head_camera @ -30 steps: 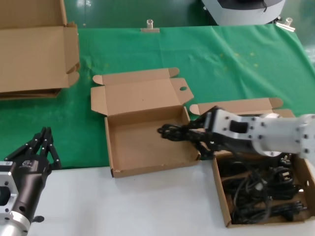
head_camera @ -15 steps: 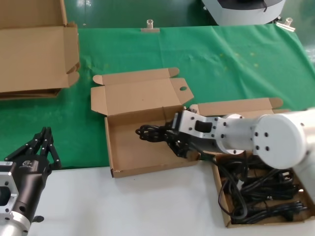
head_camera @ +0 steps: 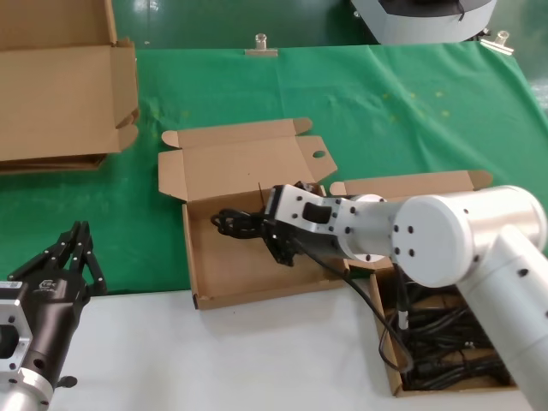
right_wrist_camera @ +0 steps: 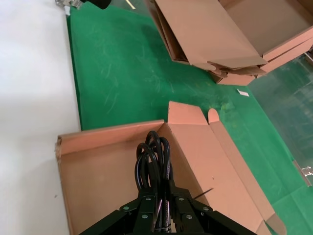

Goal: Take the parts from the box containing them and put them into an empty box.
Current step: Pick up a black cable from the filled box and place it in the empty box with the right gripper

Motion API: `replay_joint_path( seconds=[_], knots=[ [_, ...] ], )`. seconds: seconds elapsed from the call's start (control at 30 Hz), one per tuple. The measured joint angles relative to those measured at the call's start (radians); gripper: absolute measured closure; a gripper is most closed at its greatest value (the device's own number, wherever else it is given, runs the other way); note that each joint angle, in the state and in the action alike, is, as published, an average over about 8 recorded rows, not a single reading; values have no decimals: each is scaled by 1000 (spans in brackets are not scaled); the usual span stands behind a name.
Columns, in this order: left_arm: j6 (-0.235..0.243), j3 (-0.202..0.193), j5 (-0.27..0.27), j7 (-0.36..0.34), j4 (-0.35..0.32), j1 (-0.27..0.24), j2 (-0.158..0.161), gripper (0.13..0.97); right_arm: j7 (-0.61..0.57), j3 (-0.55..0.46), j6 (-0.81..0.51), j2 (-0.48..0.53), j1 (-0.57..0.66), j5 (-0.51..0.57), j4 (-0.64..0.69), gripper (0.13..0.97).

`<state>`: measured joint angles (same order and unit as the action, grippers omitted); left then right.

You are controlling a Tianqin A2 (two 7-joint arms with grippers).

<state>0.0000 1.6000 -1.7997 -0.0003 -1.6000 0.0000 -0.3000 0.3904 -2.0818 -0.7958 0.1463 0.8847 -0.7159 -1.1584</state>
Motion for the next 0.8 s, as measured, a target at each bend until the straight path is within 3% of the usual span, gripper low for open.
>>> replay_joint_path(
  seconds=[0.8],
  knots=[
    [0,0,0,0,0,0,0,925,-91,-18,222,-137,65,12,336,912]
  ],
)
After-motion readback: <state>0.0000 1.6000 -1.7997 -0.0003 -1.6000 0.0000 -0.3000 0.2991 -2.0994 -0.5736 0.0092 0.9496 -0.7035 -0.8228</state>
